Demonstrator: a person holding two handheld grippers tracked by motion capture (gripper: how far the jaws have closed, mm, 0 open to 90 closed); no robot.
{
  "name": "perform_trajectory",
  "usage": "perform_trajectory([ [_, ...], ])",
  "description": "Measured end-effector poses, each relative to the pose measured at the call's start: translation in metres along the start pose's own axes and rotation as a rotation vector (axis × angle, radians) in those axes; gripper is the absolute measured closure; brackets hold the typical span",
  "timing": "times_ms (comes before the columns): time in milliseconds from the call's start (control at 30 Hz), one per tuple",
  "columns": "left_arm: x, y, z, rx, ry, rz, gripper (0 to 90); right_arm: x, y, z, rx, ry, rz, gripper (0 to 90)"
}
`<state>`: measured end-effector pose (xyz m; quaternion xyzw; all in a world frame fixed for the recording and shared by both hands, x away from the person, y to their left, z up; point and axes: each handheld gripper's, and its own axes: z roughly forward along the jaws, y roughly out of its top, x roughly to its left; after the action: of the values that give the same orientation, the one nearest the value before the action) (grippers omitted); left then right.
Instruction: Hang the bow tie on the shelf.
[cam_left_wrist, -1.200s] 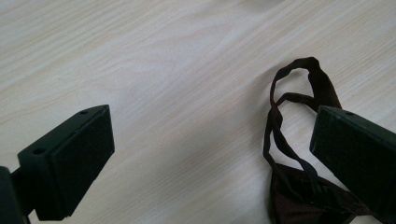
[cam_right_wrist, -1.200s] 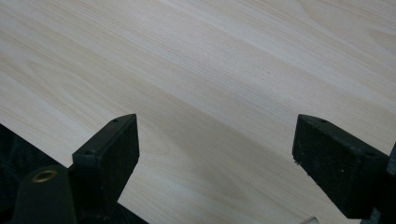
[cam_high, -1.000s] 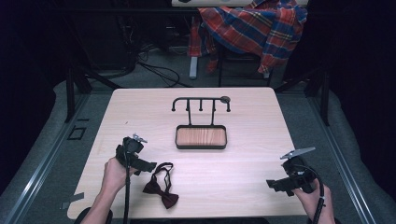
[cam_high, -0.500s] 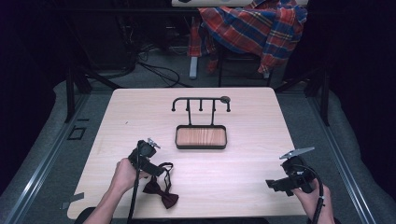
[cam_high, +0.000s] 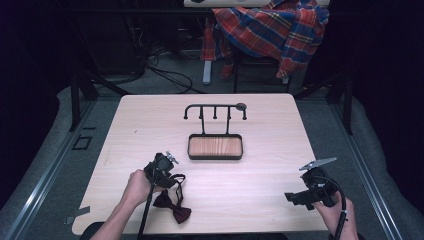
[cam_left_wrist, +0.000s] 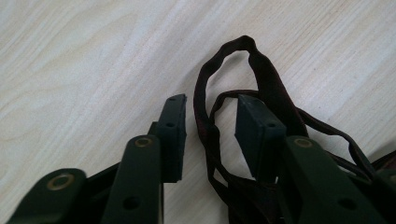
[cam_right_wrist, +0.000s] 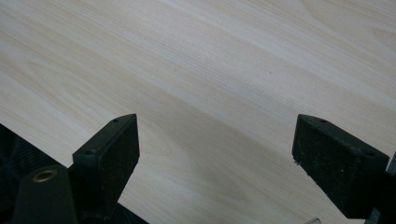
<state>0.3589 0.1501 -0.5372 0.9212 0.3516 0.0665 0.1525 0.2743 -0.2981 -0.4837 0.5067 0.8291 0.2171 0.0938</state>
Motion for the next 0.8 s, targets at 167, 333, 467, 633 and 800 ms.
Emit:
perform_trajectory([
  [167, -0.0018, -0.0003, 0.0033, 0.03, 0.005, 0.023, 72.2, 0.0006, 0.0002, 0.001, -0.005, 0.015, 0.005, 14.7],
  [333, -0.0023, -0.0005, 0.0047, 0.04, 0.004, 0.03, 78.1, 0.0007, 0.0002, 0.0009, -0.003, 0.015, 0.006, 14.7],
  [467, -0.0032, -0.0004, 0.0054, 0.052, 0.007, 0.046, 81.4, 0.0005, 0.0004, 0.001, 0.003, 0.013, 0.002, 14.7],
  [633, -0.0046, -0.0004, 0.0068, 0.065, 0.014, 0.059, 83.8, 0.0008, 0.0003, 0.0013, -0.003, 0.018, 0.006, 14.7],
  [800, -0.0058, -0.0008, 0.0076, 0.072, 0.019, 0.069, 86.8, 0.0007, 0.0002, 0.0013, 0.003, 0.009, 0.004, 14.7],
])
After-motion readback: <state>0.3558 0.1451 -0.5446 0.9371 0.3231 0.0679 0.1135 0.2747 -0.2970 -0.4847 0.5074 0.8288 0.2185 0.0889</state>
